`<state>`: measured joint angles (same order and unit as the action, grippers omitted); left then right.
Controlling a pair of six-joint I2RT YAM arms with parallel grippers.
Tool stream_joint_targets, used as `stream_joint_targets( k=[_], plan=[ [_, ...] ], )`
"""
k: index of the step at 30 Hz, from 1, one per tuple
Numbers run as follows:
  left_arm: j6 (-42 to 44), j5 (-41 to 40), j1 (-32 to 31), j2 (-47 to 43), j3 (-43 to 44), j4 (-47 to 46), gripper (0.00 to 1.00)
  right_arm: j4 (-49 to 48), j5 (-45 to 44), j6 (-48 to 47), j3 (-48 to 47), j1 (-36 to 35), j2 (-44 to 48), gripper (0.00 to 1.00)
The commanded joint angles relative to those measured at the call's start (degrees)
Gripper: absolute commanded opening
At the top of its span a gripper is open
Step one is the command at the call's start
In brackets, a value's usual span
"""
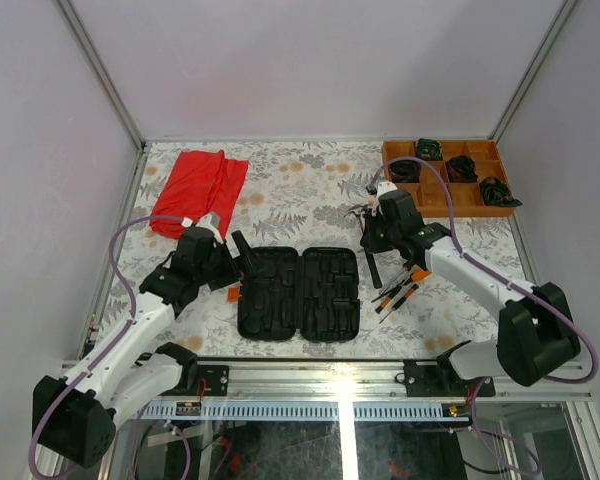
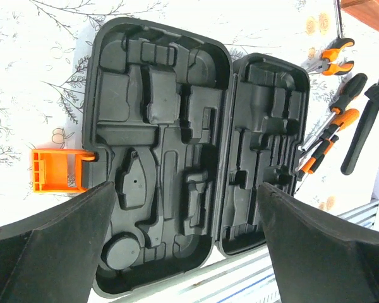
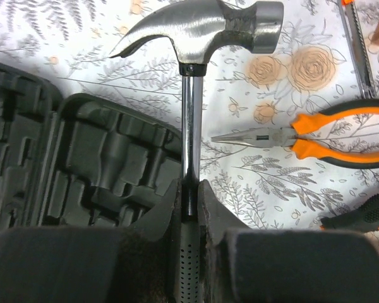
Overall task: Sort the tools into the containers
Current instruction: Pick up the hammer at the center of the board.
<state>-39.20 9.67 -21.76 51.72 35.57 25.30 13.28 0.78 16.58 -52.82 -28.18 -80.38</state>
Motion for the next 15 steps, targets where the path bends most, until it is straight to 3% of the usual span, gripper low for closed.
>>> stream_joint_targets(
  k=[1,4,9,15],
  plan=[
    [0.0,0.2,0.1,-1.7,2.2,-2.2,0.95,-7.9,5.8,-0.2,2.5,-0.4,6.0,0.00],
    [0.0,0.7,0.1,-2.7,2.8,-2.9,1.00,-9.9,10.1,-0.2,5.3,-0.4,8.3,0.00],
    [-0.5,2.6,0.1,-5.1,2.5,-5.4,1.00,-14.9,14.7,3.3,10.2,-0.9,11.8,0.00],
    [-1.3,6.6,0.1,-8.3,0.3,-10.5,1.00,-20.4,15.2,11.4,13.8,-4.8,14.7,0.00]
  ],
)
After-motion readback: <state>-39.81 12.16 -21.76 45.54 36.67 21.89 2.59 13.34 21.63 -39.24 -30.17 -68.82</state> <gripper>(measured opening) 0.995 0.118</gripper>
